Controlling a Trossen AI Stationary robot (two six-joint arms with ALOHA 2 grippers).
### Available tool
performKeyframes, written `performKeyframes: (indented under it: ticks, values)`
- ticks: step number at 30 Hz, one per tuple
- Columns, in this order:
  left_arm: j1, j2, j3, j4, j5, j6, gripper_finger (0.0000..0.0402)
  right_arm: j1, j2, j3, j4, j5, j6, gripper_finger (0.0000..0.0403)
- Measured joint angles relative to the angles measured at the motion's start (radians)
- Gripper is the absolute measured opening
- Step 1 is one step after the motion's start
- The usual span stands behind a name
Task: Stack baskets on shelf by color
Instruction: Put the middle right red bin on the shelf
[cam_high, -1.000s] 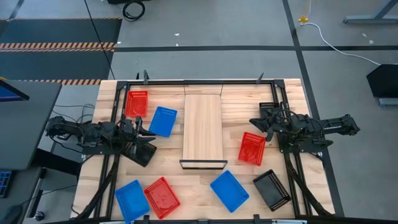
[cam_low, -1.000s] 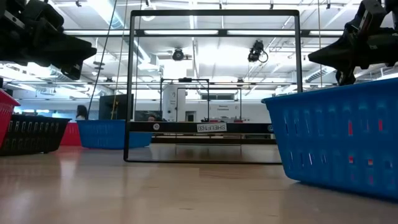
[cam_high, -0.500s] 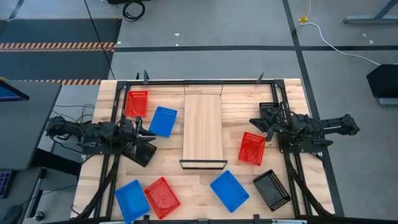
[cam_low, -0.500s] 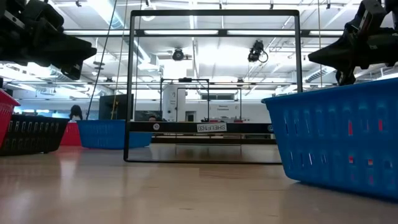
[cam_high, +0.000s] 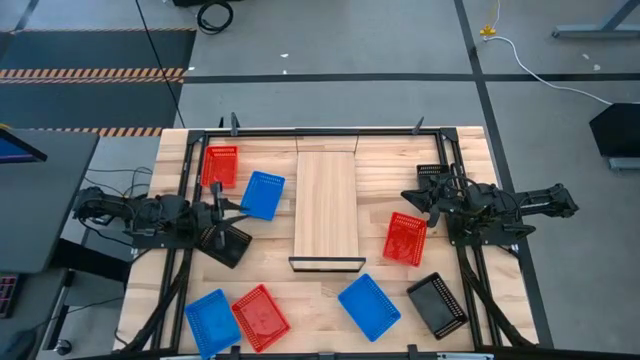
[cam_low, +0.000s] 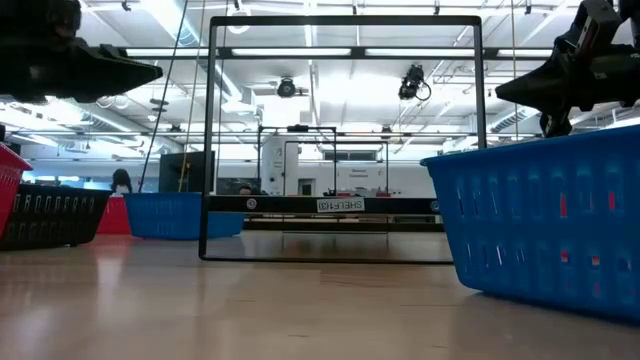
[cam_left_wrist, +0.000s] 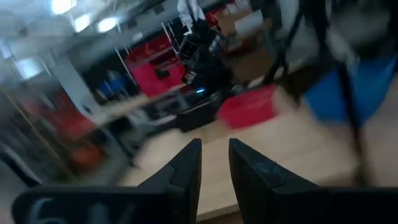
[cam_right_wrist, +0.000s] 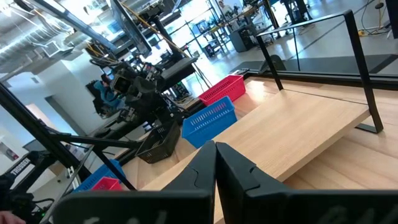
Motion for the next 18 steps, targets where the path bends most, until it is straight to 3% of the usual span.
performKeyframes:
  ticks: [3, 5, 10, 12, 18]
  values:
    - [-0.004, 0.001, 0.000, 0.077, 0.011, -0.392, 0.0090, 0.000, 0.000, 0.000, 0.000, 0.000, 0.000, 0.0014]
    - [0.000, 0.001, 0.000, 0.111, 0.005, -0.546, 0.0087, 0.000, 0.000, 0.000, 0.000, 0.000, 0.000, 0.0014]
    - [-0.001, 0.002, 0.007, 0.306, -0.095, -0.696, 0.0079, 0.000, 0.000, 0.000, 0.000, 0.000, 0.000, 0.0014]
    - [0.000, 0.011, 0.059, 0.311, -0.137, -0.701, 0.0078, 0.000, 0.000, 0.000, 0.000, 0.000, 0.000, 0.0014]
    - [-0.001, 0.173, 0.405, 0.038, -0.145, -0.672, 0.0085, -0.002, 0.000, 0.000, 0.005, 0.006, 0.000, 0.0014]
